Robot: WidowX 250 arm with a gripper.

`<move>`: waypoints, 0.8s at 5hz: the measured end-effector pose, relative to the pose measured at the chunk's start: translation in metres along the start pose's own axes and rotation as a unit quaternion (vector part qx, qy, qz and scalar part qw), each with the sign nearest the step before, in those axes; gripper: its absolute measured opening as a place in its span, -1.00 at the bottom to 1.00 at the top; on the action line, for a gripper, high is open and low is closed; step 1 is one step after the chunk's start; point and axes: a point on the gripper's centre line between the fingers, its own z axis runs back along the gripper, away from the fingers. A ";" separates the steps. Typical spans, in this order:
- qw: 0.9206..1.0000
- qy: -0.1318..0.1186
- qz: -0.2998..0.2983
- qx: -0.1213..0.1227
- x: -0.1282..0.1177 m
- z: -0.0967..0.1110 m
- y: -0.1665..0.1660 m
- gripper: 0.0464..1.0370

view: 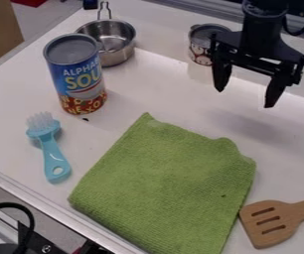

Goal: Move the bigger can to the right of the smaller can

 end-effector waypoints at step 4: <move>0.984 -0.001 -0.180 0.004 -0.045 0.025 0.095 0.92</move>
